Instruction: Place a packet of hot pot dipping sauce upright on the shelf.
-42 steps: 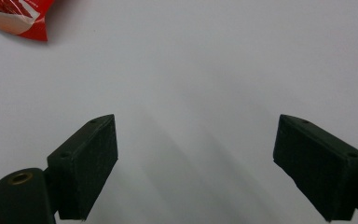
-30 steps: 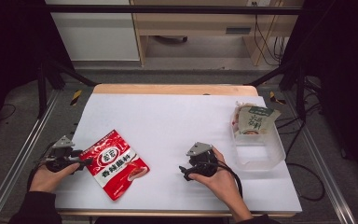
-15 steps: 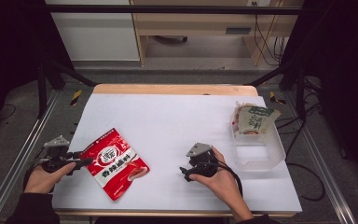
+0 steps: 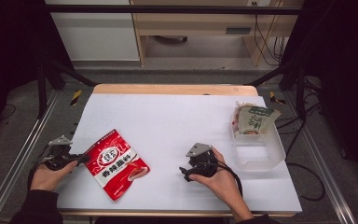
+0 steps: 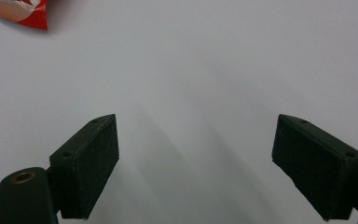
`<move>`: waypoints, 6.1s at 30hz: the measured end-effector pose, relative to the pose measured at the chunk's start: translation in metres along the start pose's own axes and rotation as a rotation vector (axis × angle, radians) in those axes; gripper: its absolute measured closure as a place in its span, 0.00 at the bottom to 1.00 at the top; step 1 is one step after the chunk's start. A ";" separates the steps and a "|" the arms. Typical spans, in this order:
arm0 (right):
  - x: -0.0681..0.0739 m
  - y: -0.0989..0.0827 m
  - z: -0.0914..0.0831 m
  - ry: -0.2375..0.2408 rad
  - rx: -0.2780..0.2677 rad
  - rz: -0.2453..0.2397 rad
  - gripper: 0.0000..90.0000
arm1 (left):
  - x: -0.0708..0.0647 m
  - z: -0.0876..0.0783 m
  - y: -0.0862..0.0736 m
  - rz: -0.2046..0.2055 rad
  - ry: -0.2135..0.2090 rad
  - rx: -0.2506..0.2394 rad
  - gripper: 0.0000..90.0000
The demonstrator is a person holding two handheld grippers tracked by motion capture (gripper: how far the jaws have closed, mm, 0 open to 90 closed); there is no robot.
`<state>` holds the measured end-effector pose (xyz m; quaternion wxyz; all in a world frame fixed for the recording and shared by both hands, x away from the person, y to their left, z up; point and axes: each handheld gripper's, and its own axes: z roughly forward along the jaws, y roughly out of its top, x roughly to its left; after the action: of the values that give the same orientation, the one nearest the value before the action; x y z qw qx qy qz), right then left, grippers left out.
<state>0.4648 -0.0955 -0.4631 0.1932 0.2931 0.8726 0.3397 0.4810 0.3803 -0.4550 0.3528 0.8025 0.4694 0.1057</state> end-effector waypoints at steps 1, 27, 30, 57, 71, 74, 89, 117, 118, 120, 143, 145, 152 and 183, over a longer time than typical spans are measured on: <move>0.000 0.000 0.000 0.001 -0.001 -0.001 0.17 | 0.000 -0.001 0.001 0.003 0.002 -0.007 0.98; -0.013 0.066 -0.010 0.085 0.029 -0.097 0.26 | -0.085 0.020 0.098 0.305 -0.070 -0.008 1.00; -0.013 0.074 -0.004 0.099 0.049 -0.116 0.26 | -0.092 0.023 0.104 0.322 -0.085 -0.006 1.00; -0.004 0.131 0.040 0.209 0.139 -0.200 0.71 | -0.116 0.020 0.119 0.375 -0.116 -0.038 1.00; 0.002 0.138 0.039 0.226 0.113 -0.236 1.00 | -0.108 0.016 0.114 0.339 -0.116 -0.061 0.97; 0.000 0.139 0.036 0.233 0.118 -0.246 1.00 | -0.106 0.015 0.112 0.328 -0.114 -0.086 0.82; -0.018 0.155 0.002 0.191 0.088 -0.259 1.00 | -0.091 0.015 0.090 0.290 -0.048 -0.107 0.34; -0.040 0.168 -0.041 0.159 0.088 -0.265 1.00 | -0.070 0.028 0.062 0.262 0.029 -0.032 0.14; -0.041 0.168 -0.042 0.160 0.086 -0.266 1.00 | -0.069 0.028 0.062 0.262 0.029 -0.031 0.14; -0.042 0.168 -0.043 0.160 0.086 -0.266 1.00 | -0.069 0.028 0.062 0.261 0.029 -0.035 0.14; -0.049 0.172 -0.066 0.163 0.071 -0.251 1.00 | -0.069 0.028 0.061 0.257 0.022 -0.036 0.13; -0.051 0.171 -0.069 0.156 0.074 -0.245 1.00 | -0.069 0.029 0.060 0.258 0.022 -0.034 0.13; -0.061 0.169 -0.082 0.127 0.077 -0.229 1.00 | -0.071 0.035 0.058 0.264 0.022 -0.011 0.13; -0.091 0.139 -0.158 0.053 0.041 -0.169 1.00 | -0.075 0.041 0.054 0.273 0.048 -0.012 0.09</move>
<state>0.5013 -0.1464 -0.2426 0.1923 0.2131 0.9057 0.3120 0.4982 0.2826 -0.4366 0.3285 0.8542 0.3633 0.1746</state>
